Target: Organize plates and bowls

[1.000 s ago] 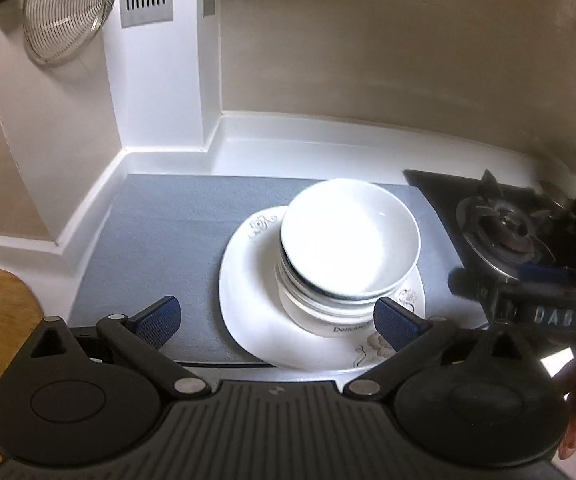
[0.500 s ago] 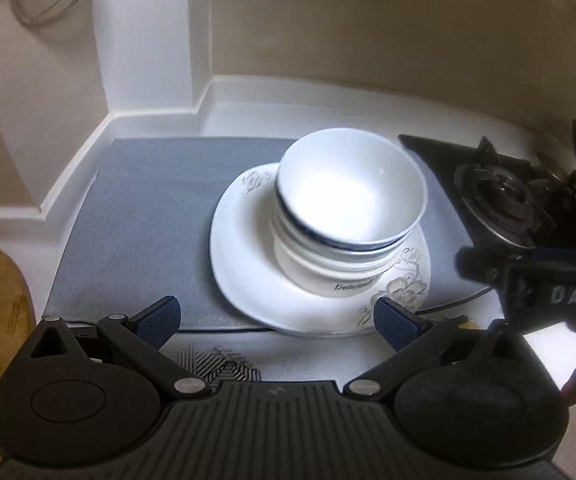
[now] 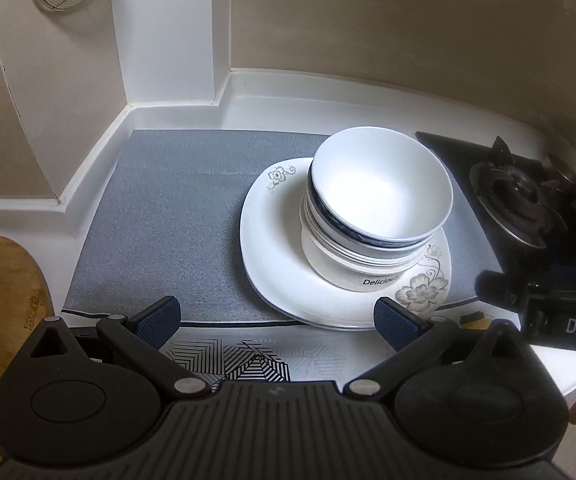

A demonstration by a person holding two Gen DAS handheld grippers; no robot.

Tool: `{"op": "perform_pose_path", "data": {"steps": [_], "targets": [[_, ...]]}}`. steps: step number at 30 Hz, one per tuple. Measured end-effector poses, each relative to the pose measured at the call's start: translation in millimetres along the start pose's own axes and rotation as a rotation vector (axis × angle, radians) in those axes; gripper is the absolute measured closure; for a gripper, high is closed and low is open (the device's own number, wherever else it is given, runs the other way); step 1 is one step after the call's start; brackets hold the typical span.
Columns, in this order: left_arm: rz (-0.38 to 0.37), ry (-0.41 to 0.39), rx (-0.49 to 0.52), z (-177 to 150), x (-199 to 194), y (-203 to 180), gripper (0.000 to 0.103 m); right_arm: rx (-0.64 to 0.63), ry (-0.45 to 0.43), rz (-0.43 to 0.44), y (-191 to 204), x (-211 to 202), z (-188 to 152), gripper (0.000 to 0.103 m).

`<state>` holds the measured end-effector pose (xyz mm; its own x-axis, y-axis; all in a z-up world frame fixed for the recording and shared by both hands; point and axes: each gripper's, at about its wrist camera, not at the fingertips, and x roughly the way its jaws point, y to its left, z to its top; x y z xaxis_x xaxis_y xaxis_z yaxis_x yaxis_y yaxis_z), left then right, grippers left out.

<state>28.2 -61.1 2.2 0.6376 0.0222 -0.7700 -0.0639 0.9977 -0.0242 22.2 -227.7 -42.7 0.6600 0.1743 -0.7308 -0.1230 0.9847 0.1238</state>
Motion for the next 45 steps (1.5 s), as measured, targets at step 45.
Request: {"op": "perform_pose_path", "data": {"steps": [45], "targets": [[-0.054,-0.004,-0.008,-5,-5,16,0.0,-0.019,0.013,-0.033,27,-12,-3,0.0]]}}
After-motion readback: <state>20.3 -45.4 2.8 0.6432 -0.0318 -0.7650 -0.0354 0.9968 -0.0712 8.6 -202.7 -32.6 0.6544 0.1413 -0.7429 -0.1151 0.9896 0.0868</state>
